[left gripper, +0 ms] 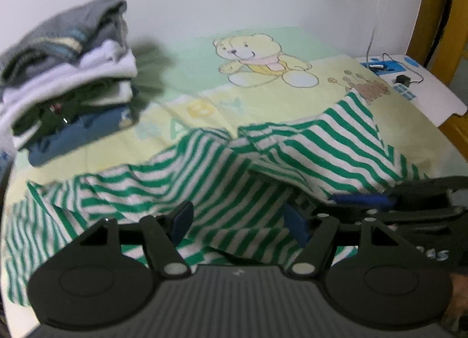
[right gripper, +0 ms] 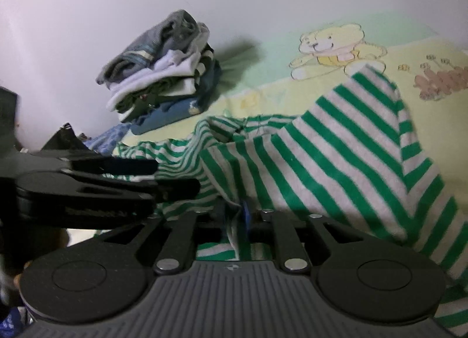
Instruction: Fold clothes
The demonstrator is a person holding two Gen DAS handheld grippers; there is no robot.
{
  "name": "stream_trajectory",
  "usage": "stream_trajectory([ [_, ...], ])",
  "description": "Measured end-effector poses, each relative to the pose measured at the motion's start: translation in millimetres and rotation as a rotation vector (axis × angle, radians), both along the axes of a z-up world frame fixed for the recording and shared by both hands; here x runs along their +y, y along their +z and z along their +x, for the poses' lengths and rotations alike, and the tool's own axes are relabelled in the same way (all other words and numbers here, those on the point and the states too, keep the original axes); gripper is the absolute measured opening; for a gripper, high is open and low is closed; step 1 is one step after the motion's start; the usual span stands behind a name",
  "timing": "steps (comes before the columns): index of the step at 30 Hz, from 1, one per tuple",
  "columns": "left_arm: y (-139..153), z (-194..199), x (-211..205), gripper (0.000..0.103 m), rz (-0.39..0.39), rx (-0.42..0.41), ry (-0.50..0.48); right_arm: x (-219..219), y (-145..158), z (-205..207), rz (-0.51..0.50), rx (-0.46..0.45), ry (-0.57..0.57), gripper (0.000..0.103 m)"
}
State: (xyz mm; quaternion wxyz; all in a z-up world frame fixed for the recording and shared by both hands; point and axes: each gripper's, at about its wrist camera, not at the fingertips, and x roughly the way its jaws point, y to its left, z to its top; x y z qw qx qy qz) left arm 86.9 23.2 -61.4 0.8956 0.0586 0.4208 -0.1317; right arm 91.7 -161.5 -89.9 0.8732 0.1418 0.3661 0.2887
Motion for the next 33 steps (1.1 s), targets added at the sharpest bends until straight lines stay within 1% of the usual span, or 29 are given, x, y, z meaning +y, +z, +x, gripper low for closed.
stream_trajectory([
  [2, 0, 0, 0, 0.073, -0.021, 0.007, -0.004, -8, 5, -3, -0.026, -0.017, 0.011, 0.027],
  [5, 2, -3, -2, 0.075, -0.031, 0.001, -0.022, -19, 13, -12, -0.041, -0.029, 0.064, 0.036],
  [6, 3, -5, -3, 0.075, -0.035, -0.002, -0.028, -25, 15, -17, -0.058, -0.048, 0.068, 0.036],
  [8, 2, -4, -7, 0.076, -0.044, -0.003, -0.034, -34, 19, -31, -0.134, -0.094, 0.051, 0.036],
  [11, -1, 0, -13, 0.078, -0.053, 0.005, -0.036, -42, 14, -48, -0.324, -0.11, 0.022, 0.036],
  [12, -3, 3, -16, 0.078, -0.064, 0.014, -0.035, -44, 12, -54, -0.376, -0.108, 0.015, 0.035],
  [14, -7, 11, -23, 0.078, -0.084, 0.032, -0.033, -50, 8, -61, -0.413, -0.068, 0.007, 0.035],
  [15, -8, 14, -26, 0.076, -0.084, 0.039, -0.028, -52, 6, -64, -0.422, -0.049, -0.001, 0.035],
  [17, -12, 22, -32, 0.054, -0.084, 0.053, -0.019, -51, 2, -69, -0.434, -0.039, -0.009, 0.035],
  [18, -13, 25, -34, 0.024, -0.085, 0.06, -0.015, -50, 0, -72, -0.439, -0.04, -0.012, 0.035],
  [19, -13, 28, -36, 0.003, -0.089, 0.068, -0.014, -49, -1, -74, -0.445, -0.044, -0.014, 0.035],
  [21, -13, 32, -38, 0.001, -0.096, 0.081, -0.012, -43, -1, -76, -0.462, -0.06, -0.019, 0.035],
  [22, -10, 32, -39, 0.001, -0.089, 0.067, -0.02, -41, -1, -76, -0.467, -0.066, -0.02, 0.035],
  [23, -4, 30, -40, 0.001, -0.079, 0.044, -0.028, -40, 0, -76, -0.469, -0.072, -0.02, 0.035],
  [26, 18, 25, -41, 0.001, -0.038, -0.064, -0.039, -42, 3, -76, -0.462, -0.096, -0.039, 0.035],
  [29, 35, 29, -36, 0.001, 0.0, -0.134, -0.017, -47, 9, -76, -0.44, -0.112, -0.068, 0.035],
  [32, 22, 46, -21, 0.001, -0.017, -0.047, 0.019, -50, 15, -75, -0.418, -0.131, -0.09, 0.036],
  [33, 11, 53, -18, 0.001, -0.014, 0.011, 0.035, -50, 16, -75, -0.416, -0.139, -0.095, 0.036],
])
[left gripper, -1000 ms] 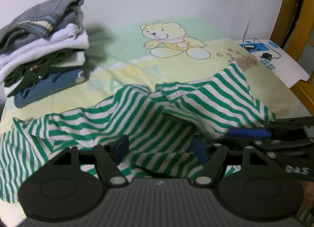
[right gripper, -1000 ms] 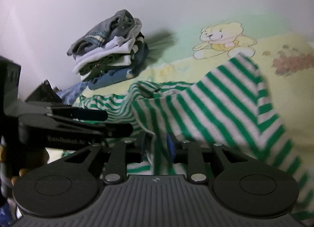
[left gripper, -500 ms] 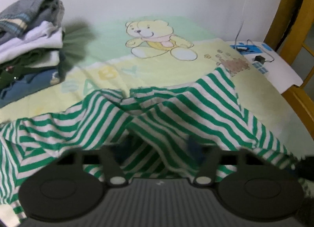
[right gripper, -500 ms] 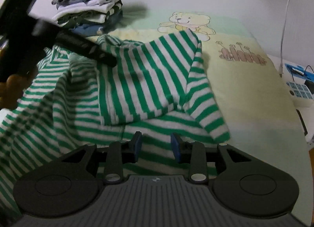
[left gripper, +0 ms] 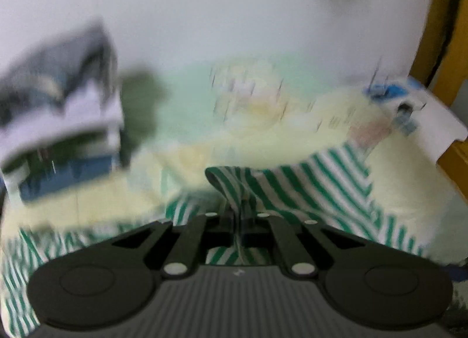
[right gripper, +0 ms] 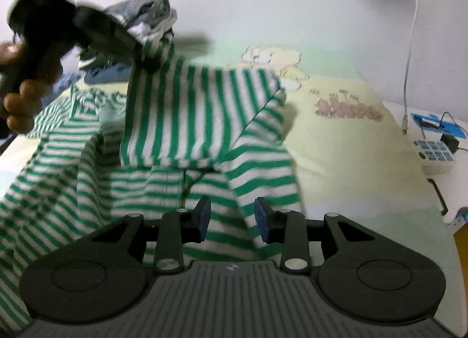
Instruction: Fold clothes
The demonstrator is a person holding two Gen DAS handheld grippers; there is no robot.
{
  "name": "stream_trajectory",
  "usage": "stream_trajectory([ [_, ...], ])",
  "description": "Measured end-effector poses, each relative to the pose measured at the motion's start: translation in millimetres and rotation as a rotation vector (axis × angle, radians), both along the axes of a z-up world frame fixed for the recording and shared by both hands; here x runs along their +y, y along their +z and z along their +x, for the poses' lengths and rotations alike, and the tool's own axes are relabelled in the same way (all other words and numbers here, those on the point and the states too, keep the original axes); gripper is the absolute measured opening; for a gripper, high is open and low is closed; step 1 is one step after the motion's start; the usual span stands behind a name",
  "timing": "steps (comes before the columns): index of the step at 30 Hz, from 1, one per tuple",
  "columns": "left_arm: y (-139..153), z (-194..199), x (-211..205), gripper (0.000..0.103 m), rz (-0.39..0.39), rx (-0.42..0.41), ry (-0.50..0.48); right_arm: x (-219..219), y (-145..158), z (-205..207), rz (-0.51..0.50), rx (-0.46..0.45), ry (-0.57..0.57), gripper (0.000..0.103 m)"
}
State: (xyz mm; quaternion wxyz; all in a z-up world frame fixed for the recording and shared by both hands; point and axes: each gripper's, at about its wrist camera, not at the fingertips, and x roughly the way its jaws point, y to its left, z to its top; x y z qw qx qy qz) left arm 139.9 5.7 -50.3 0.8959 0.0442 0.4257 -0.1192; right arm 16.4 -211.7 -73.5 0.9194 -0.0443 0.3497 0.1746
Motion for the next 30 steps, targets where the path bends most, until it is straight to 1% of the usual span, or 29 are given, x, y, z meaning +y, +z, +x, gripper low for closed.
stream_trajectory([
  [2, -18, 5, 4, 0.001, -0.004, 0.066, 0.008, -1, 3, 0, 0.003, -0.014, -0.006, 0.036],
  [3, -23, 4, 5, 0.001, -0.003, 0.07, 0.01, -2, 4, -1, 0.003, -0.014, -0.007, 0.036],
  [5, -24, 1, 8, 0.001, -0.025, 0.059, 0.017, -5, 7, -2, 0.0, -0.012, -0.009, 0.036],
  [8, -23, -2, 15, 0.001, -0.094, 0.065, 0.027, -21, 9, -11, -0.036, -0.001, -0.039, 0.037],
  [10, -19, -7, 15, 0.006, -0.122, 0.067, -0.001, -30, 9, -19, -0.067, 0.014, -0.046, 0.038],
  [11, -17, -11, 14, 0.009, -0.131, 0.064, -0.019, -34, 8, -24, -0.083, 0.022, -0.047, 0.038],
  [13, -11, -27, 13, 0.051, -0.142, 0.041, -0.055, -38, 9, -37, -0.116, 0.028, -0.044, 0.038],
  [14, -9, -35, 13, 0.057, -0.147, 0.03, -0.066, -38, 8, -44, -0.128, 0.026, -0.042, 0.039],
  [15, -8, -42, 12, 0.06, -0.154, 0.022, -0.078, -37, 8, -49, -0.14, 0.024, -0.043, 0.039],
  [17, -11, -52, 9, 0.061, -0.181, 0.054, -0.102, -32, 6, -56, -0.137, 0.023, -0.058, 0.04],
  [19, -18, -55, 1, 0.062, -0.165, 0.078, -0.123, -26, 5, -61, -0.122, 0.022, -0.071, 0.04],
  [21, -25, -55, -9, 0.061, -0.119, 0.08, -0.128, -17, 4, -64, -0.108, 0.015, -0.063, 0.04],
  [23, -30, -55, -12, 0.059, -0.101, 0.093, -0.123, -8, 5, -67, -0.111, -0.004, -0.043, 0.04],
  [24, -32, -54, -14, 0.055, -0.092, 0.099, -0.121, -4, 6, -69, -0.12, -0.016, -0.035, 0.04],
  [26, -31, -57, -12, 0.037, -0.091, 0.097, -0.122, 1, 9, -74, -0.139, -0.035, -0.033, 0.04],
  [27, -30, -59, -11, 0.014, -0.092, 0.097, -0.124, 2, 9, -76, -0.146, -0.041, -0.037, 0.04],
  [28, -29, -60, -9, 0.009, -0.093, 0.096, -0.125, 0, 9, -77, -0.146, -0.041, -0.047, 0.04],
  [29, -26, -61, -6, 0.008, -0.1, 0.091, -0.125, -1, 10, -78, -0.144, -0.036, -0.057, 0.04],
  [30, -22, -62, -3, 0.001, -0.106, 0.086, -0.125, -3, 9, -79, -0.143, -0.03, -0.067, 0.04],
])
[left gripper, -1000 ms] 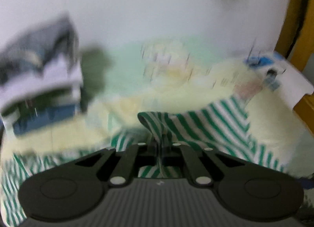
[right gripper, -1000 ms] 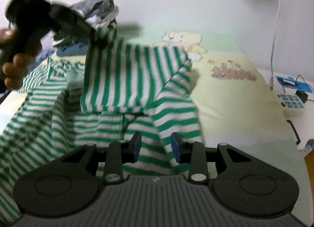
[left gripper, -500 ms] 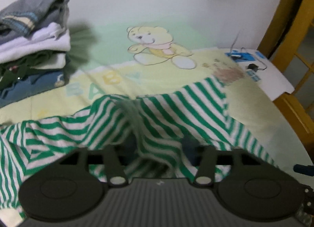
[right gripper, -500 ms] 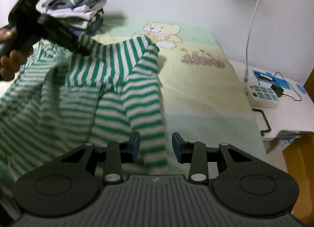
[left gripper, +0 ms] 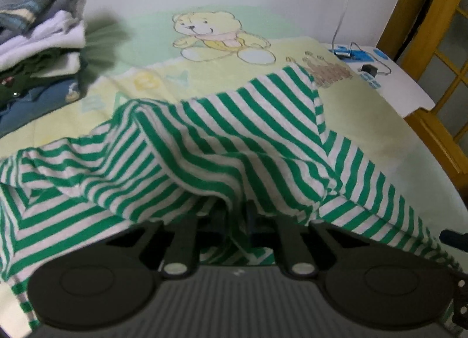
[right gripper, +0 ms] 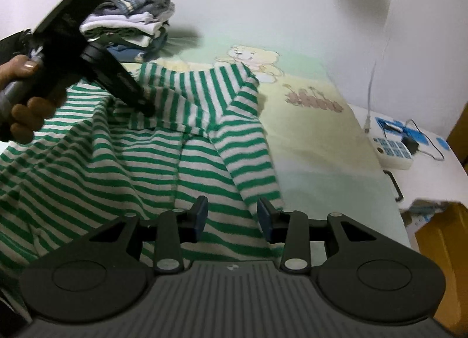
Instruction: Fold clothes
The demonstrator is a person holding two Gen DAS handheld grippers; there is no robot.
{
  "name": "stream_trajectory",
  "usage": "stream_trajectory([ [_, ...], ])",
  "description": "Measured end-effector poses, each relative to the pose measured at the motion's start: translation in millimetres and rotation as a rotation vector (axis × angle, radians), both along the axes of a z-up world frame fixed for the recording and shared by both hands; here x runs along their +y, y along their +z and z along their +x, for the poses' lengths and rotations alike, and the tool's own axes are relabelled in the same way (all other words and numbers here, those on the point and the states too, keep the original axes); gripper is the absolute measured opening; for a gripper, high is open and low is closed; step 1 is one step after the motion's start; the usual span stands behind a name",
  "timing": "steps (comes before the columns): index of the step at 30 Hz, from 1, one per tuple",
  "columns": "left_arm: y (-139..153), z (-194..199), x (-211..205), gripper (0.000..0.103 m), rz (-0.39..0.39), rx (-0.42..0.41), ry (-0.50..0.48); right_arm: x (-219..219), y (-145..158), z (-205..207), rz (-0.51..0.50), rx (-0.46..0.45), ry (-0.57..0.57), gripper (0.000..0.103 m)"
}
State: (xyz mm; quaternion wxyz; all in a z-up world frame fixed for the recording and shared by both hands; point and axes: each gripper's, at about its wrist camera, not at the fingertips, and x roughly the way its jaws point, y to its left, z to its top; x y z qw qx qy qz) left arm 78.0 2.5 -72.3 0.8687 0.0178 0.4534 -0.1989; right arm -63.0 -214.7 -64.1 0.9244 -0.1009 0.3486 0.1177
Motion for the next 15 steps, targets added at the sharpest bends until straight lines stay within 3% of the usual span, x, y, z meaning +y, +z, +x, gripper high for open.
stream_trajectory([
  [5, 27, -3, 17, 0.001, -0.035, -0.052, -0.001, -6, -1, -11, -0.025, 0.02, -0.033, 0.04],
  [7, 30, 1, 26, 0.001, -0.065, -0.028, 0.015, -10, -3, -15, -0.039, 0.03, -0.052, 0.04],
  [12, 3, 5, 26, 0.002, -0.041, 0.066, -0.015, -21, -8, -30, -0.078, 0.066, -0.117, 0.04],
  [14, -1, -1, 23, 0.009, -0.051, 0.051, -0.036, -26, -10, -37, -0.089, 0.086, -0.149, 0.04],
  [15, -1, -4, 21, 0.03, -0.056, 0.035, -0.045, -30, -10, -42, -0.09, 0.097, -0.167, 0.04],
])
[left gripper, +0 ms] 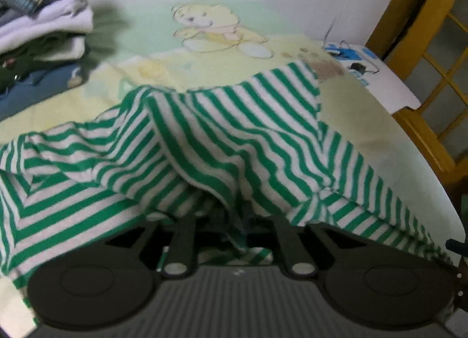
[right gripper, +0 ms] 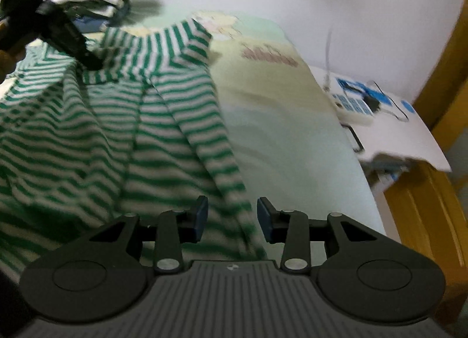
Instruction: Fold clothes
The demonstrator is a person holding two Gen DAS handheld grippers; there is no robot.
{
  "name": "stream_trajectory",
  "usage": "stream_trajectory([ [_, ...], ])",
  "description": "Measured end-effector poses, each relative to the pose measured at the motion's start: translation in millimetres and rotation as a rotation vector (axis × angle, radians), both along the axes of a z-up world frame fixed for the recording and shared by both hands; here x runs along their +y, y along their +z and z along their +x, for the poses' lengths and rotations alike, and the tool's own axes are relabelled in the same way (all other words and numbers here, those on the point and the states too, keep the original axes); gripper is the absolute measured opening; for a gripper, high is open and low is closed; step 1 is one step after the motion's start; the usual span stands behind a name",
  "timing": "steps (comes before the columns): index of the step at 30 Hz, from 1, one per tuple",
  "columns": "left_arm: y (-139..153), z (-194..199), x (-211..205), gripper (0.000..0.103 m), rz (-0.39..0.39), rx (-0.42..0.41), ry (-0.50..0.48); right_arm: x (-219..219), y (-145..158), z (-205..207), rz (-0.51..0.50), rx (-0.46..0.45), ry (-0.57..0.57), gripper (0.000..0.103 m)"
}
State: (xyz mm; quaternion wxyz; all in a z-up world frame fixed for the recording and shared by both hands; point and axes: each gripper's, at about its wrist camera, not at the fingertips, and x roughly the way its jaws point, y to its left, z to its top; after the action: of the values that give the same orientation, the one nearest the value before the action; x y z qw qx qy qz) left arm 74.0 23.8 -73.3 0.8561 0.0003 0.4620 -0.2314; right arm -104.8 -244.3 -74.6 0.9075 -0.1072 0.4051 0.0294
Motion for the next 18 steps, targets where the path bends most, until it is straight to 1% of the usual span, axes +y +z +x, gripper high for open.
stream_trajectory([
  [1, -1, -1, -2, 0.057, -0.003, -0.011, -0.007, -3, 0, -4, 0.0, 0.008, -0.017, 0.04],
  [2, -1, -3, -5, 0.064, -0.005, -0.022, -0.014, -6, -1, -8, 0.002, 0.016, -0.036, 0.04],
  [3, -2, -4, -7, 0.068, -0.006, -0.032, -0.021, -9, -1, -12, 0.005, 0.024, -0.056, 0.04],
  [4, -4, -4, -11, 0.064, 0.005, -0.038, -0.026, -12, -1, -16, 0.013, 0.031, -0.079, 0.04],
  [5, -7, -3, -14, 0.059, 0.018, -0.036, -0.03, -16, -2, -20, 0.024, 0.036, -0.099, 0.04],
  [6, -10, 0, -16, 0.034, 0.022, -0.025, -0.033, -20, -2, -24, 0.035, 0.042, -0.119, 0.04],
  [7, -12, 2, -18, 0.021, 0.024, -0.014, -0.035, -25, -3, -27, 0.049, 0.049, -0.139, 0.039],
  [8, -10, 2, -17, 0.018, 0.016, -0.011, -0.029, -30, -3, -31, 0.062, 0.055, -0.16, 0.039],
  [9, -9, 3, -17, 0.009, 0.009, -0.009, -0.023, -35, -4, -34, 0.078, 0.062, -0.179, 0.039],
  [10, -7, 3, -16, 0.007, 0.002, -0.007, -0.018, -41, -5, -36, 0.101, 0.067, -0.196, 0.039],
  [14, 6, 0, -17, 0.006, 0.025, -0.044, -0.011, -58, -7, -45, 0.207, 0.085, -0.236, 0.038],
  [16, 11, 1, -18, 0.006, 0.036, -0.052, -0.002, -66, -11, -46, 0.278, 0.111, -0.236, 0.032],
  [17, 12, 2, -19, 0.006, 0.037, -0.052, 0.003, -69, -11, -47, 0.308, 0.113, -0.235, 0.023],
  [18, 15, 2, -19, 0.006, 0.036, -0.056, 0.008, -71, -11, -47, 0.338, 0.125, -0.225, 0.011],
])
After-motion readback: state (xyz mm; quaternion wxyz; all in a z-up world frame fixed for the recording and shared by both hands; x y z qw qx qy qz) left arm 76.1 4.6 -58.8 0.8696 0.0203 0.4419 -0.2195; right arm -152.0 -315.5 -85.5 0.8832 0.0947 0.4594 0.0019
